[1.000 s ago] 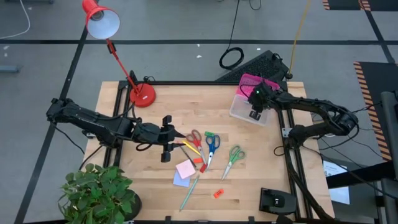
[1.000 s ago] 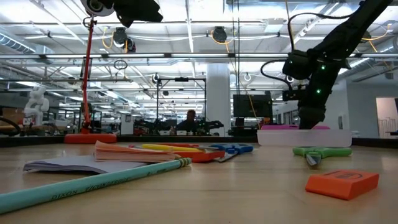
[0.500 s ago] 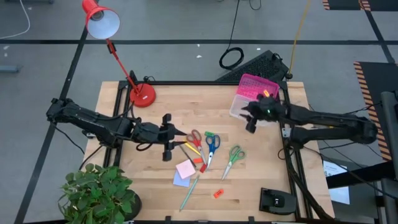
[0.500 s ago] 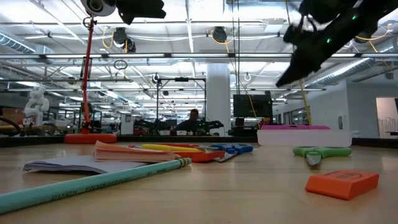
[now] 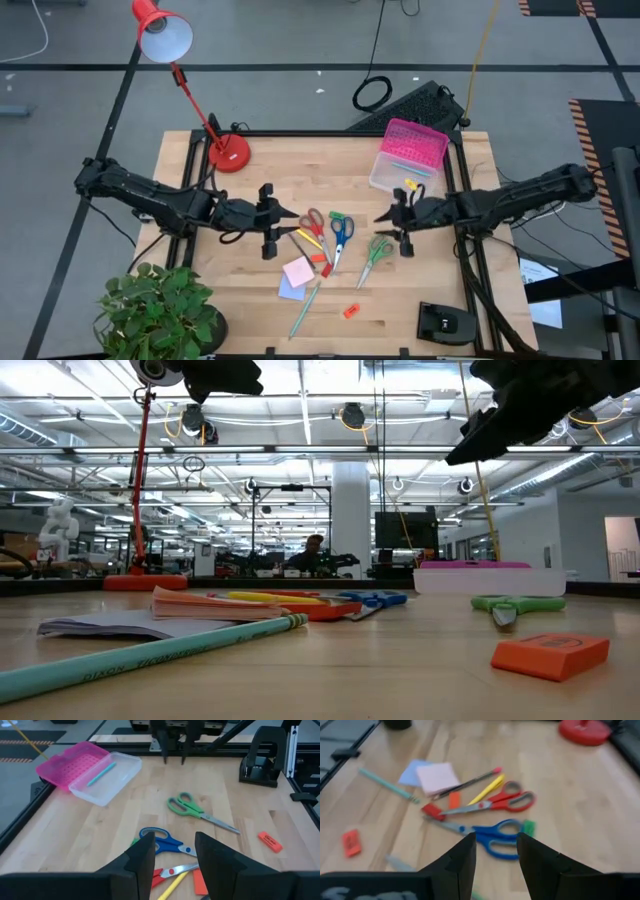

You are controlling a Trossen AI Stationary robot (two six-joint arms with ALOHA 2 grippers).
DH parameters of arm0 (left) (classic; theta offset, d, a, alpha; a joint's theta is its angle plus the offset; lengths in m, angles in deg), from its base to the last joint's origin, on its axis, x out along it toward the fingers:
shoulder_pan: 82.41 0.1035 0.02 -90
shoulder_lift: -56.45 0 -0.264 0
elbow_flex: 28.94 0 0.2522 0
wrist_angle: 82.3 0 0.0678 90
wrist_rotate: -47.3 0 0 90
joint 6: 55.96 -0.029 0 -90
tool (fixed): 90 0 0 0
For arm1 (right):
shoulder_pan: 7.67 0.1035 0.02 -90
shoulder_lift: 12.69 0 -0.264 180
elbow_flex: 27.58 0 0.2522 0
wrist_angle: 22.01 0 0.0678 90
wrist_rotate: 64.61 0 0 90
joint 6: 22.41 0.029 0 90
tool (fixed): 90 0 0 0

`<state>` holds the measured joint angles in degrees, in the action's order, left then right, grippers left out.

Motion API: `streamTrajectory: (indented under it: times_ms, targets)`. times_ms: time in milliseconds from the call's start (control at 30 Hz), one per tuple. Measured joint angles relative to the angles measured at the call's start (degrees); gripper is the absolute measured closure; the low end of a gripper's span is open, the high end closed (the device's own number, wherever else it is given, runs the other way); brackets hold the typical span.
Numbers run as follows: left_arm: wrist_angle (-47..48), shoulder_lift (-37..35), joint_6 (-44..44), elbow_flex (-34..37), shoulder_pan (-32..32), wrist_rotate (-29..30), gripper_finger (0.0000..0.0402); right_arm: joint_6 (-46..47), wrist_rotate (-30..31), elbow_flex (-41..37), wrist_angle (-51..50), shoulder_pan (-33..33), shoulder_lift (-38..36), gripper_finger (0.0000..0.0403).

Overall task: Pack school essentials
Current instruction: Put the blue pencil into the supply box

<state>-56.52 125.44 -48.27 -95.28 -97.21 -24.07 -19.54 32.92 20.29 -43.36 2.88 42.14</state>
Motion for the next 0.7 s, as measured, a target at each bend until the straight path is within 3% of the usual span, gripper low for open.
streamTrajectory:
  times_ms: [400,700]
  targets:
    - [-0.2,0.0,1.3,-2.1,-3.3,0.2,0.0256,-1.6,0.2,2.2,7.4,3.5,10.9,0.0266]
    - [0.5,0.0,1.2,-5.1,-11.5,10.0,0.0257,-4.3,-0.2,3.9,7.2,3.5,15.4,0.0266]
